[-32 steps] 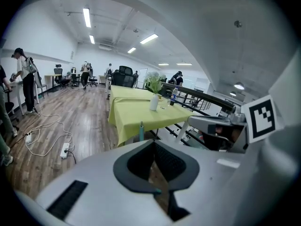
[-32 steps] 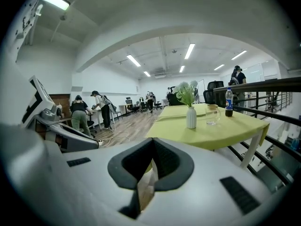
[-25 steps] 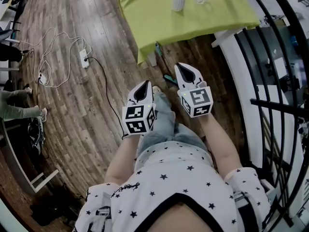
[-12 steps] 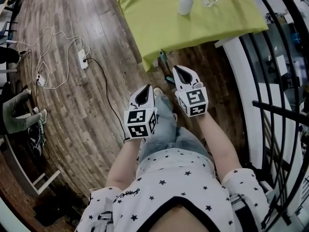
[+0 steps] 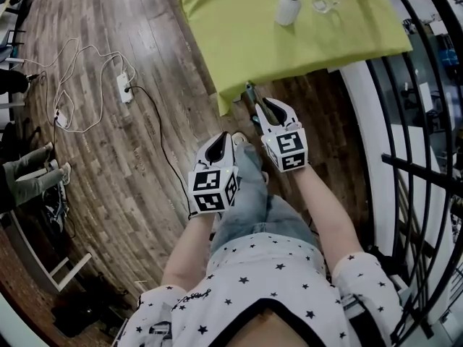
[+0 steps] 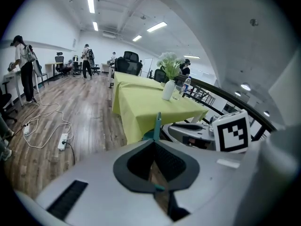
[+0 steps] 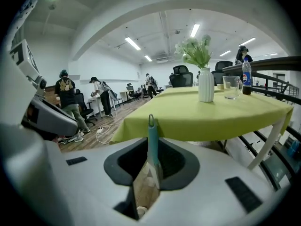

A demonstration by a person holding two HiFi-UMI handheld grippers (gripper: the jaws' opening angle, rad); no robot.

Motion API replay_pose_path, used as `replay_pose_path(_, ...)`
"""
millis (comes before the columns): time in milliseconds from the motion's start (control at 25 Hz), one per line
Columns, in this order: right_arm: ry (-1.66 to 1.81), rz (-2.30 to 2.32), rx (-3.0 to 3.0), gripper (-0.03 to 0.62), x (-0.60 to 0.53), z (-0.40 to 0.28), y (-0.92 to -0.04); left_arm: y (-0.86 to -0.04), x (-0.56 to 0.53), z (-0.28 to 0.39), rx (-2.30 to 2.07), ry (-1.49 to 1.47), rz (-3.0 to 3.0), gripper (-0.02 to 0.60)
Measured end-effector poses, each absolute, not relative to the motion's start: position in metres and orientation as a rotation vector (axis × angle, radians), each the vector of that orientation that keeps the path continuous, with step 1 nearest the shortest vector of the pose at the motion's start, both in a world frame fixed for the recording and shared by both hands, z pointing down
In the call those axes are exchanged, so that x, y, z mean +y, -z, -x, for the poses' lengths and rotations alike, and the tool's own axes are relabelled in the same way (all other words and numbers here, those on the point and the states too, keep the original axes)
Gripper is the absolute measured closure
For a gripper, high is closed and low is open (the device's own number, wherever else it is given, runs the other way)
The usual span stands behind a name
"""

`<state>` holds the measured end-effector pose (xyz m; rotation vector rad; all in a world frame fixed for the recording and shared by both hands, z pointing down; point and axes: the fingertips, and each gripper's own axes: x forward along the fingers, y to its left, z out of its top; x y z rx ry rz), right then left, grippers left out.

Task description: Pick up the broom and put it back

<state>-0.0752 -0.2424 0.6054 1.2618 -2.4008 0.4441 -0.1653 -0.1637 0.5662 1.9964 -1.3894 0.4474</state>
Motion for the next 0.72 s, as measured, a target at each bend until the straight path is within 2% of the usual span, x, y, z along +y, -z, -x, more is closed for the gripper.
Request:
replay_pose_path(360,-0.460,-1.207,-2.375,0.465,-0.266,0.088,-0.636,-0.581,-0.172,0.167,-1.370,-0.469,-1.978,0.571)
replay_pose_path(720,-0.476,-1.138,-2.345,0.457,-0.272,0.097,-0.662,-0.589,-0.183,0.170,-1.359,-0.486,-1.971,0.571)
